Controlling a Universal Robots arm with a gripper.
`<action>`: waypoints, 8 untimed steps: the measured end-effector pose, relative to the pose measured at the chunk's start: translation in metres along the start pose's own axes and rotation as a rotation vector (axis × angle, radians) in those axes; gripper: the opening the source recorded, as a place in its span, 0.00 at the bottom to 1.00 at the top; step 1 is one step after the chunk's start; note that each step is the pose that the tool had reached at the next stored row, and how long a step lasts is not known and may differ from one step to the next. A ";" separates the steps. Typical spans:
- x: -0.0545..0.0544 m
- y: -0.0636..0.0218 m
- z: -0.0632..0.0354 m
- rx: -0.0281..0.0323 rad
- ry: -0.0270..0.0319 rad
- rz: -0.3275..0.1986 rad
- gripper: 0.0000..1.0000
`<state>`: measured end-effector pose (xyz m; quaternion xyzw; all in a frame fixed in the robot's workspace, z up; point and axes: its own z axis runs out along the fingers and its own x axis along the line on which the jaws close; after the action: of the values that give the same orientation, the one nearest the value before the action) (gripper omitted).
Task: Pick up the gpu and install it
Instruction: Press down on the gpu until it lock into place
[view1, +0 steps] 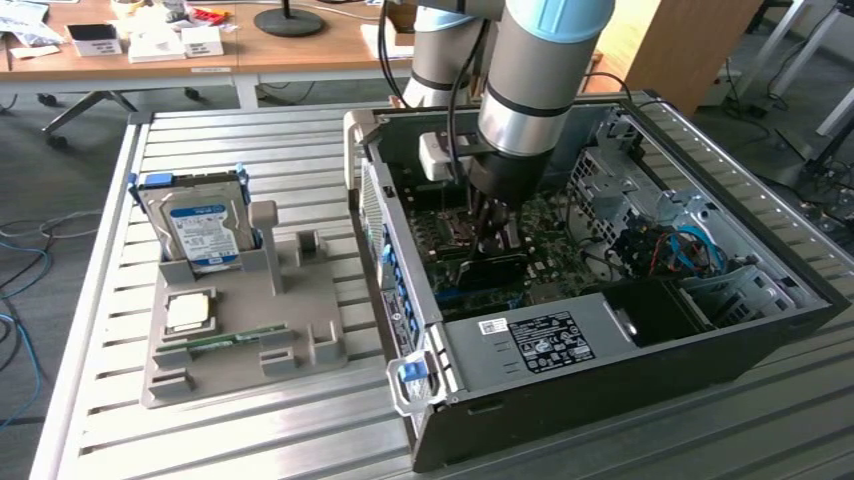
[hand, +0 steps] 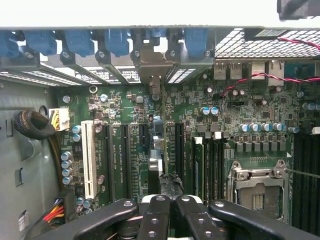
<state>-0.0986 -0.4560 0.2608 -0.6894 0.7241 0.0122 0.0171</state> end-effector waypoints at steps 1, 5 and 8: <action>0.000 0.0000 0.0001 0.0000 -0.0001 0.000 0.11; 0.000 0.0004 0.0009 -0.0001 0.0003 0.000 0.11; 0.000 0.0004 0.0012 0.0001 -0.0002 0.000 0.11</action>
<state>-0.0990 -0.4559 0.2595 -0.6894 0.7240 0.0122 0.0172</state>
